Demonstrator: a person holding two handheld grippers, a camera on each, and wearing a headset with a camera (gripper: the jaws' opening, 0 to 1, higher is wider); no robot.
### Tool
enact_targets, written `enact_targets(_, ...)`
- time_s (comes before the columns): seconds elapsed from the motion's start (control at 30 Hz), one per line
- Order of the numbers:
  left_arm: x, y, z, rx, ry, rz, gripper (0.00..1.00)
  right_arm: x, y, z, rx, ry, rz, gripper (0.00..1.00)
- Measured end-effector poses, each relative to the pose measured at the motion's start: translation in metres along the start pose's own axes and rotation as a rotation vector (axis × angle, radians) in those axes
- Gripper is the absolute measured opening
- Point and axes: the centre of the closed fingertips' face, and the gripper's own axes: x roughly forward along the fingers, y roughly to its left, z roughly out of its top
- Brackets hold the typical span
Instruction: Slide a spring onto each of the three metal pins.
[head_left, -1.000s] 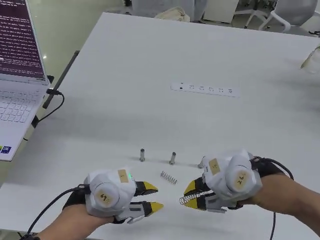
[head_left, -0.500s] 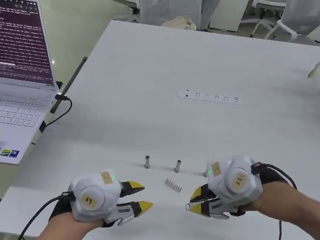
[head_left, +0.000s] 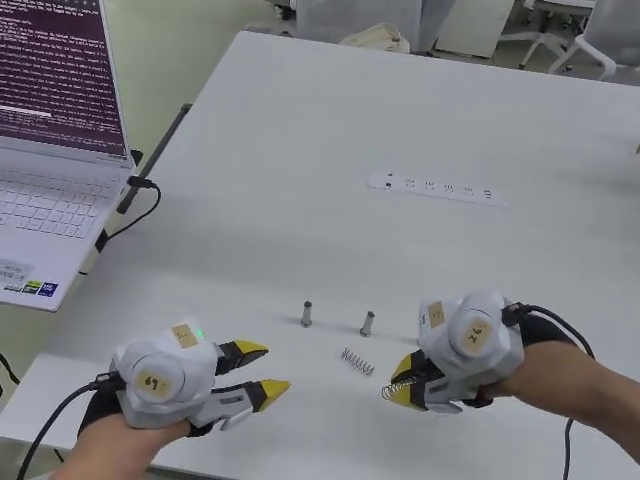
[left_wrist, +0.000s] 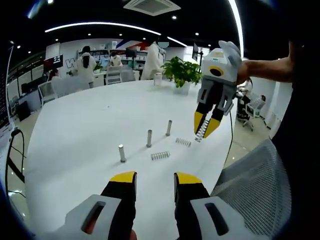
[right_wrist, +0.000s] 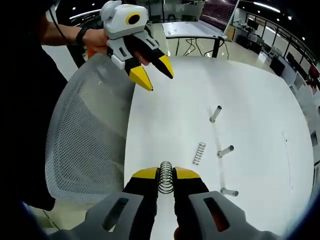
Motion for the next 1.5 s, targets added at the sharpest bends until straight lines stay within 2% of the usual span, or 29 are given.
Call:
enact_targets(0.57,-0.014,0.008,-0.002,-0.020,-0.022,0.059,0.31,0.004,-0.023,0.018,-0.067,0.046,0.003,0.08)
enact_targets(0.93,-0.026,0.019,-0.005,-0.058,-0.041,0.095,0.36,0.006,-0.039,0.038,-0.080,0.031,0.002,0.09)
enact_targets(1.23,-0.036,0.026,-0.004,-0.066,-0.052,0.126,0.37,0.017,-0.056,0.048,-0.100,0.064,0.014,0.09)
enact_targets(1.5,-0.038,0.028,-0.005,-0.077,-0.056,0.134,0.37,0.025,-0.073,0.056,-0.134,0.105,0.015,0.09)
